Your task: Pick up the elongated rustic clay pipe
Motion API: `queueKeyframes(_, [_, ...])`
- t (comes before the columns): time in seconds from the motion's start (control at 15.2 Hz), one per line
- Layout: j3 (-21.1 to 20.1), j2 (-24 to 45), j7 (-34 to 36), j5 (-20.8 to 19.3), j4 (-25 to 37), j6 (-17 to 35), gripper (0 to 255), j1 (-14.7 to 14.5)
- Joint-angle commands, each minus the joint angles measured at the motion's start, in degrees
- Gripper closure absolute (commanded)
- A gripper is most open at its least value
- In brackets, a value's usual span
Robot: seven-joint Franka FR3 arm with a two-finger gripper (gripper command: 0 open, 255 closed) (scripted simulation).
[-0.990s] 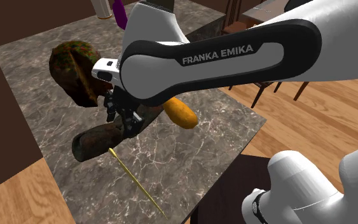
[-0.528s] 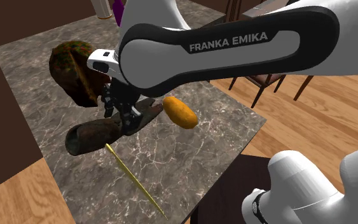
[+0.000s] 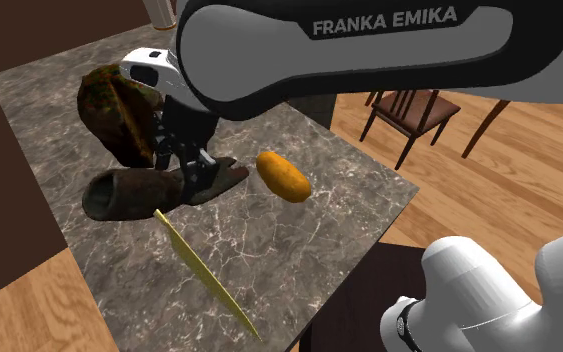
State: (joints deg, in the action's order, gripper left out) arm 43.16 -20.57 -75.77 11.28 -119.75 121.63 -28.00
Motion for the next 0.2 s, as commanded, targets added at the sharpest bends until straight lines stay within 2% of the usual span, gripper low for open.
queueKeyframes(0.0, [-0.4, -0.2, 0.8, -0.3, 1.4, -1.5, 255, 0.1])
queueKeyframes(0.13, [-0.4, -0.2, 0.8, -0.3, 1.5, -1.6, 255, 0.1])
